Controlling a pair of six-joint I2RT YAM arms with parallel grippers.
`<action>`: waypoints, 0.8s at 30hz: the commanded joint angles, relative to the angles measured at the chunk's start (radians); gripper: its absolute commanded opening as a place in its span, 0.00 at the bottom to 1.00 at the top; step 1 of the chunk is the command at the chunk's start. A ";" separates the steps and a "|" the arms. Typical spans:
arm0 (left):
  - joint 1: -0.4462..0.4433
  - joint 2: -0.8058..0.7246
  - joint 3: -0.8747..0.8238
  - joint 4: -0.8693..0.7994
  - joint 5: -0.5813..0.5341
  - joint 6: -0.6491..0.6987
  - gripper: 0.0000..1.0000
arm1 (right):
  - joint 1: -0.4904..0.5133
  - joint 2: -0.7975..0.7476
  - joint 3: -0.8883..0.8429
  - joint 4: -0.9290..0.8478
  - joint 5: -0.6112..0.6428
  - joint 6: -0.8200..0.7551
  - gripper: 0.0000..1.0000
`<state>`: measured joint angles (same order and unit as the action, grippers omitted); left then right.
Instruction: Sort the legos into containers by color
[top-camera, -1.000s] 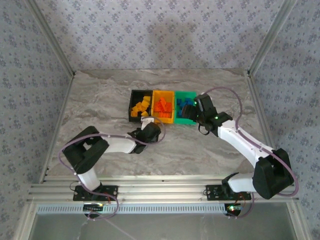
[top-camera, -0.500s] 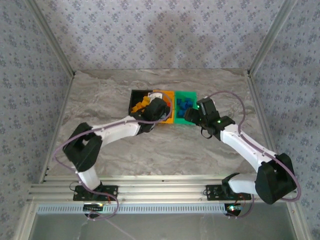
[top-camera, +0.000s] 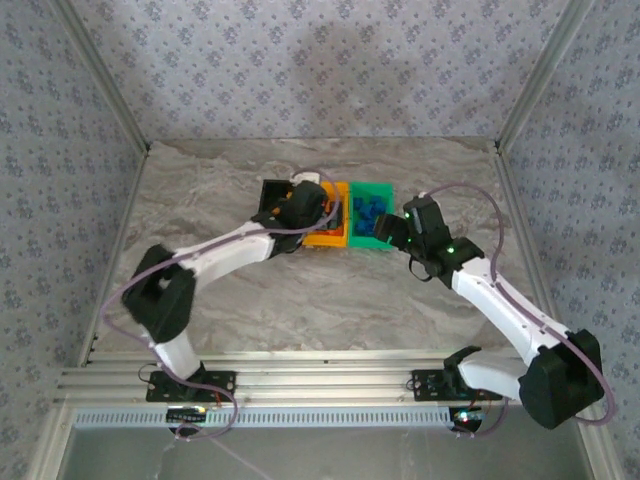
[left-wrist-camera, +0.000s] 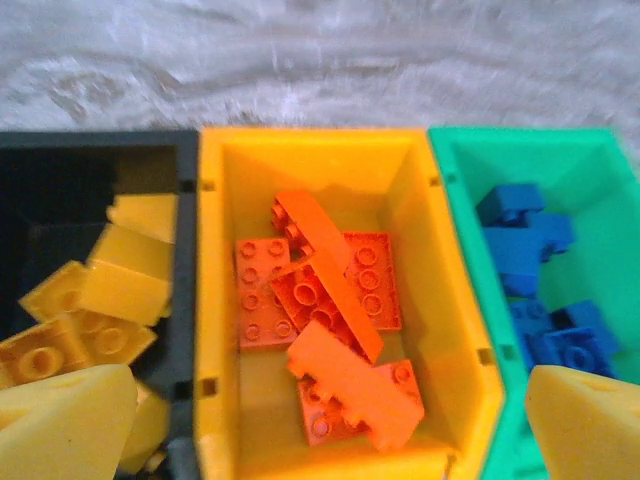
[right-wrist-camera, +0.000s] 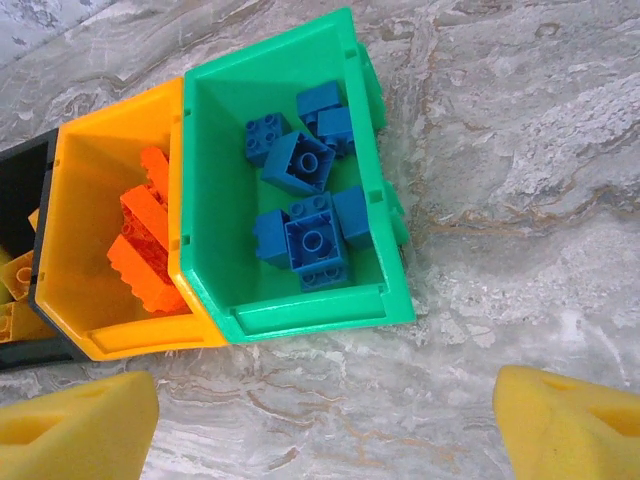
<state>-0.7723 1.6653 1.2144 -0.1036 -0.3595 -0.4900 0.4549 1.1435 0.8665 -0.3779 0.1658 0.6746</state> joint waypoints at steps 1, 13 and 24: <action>-0.003 -0.203 -0.086 0.018 -0.076 0.020 1.00 | -0.005 -0.036 -0.017 -0.027 0.047 -0.002 0.90; 0.251 -0.480 -0.313 -0.121 -0.395 0.228 1.00 | 0.039 -0.052 -0.070 -0.027 0.252 0.043 1.00; 0.633 -0.342 -0.595 0.327 -0.220 0.447 1.00 | -0.044 -0.057 -0.116 0.006 0.187 0.037 1.00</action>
<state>-0.1535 1.3010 0.6544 0.0601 -0.6476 -0.1371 0.4267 1.1023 0.7776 -0.3824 0.3550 0.7002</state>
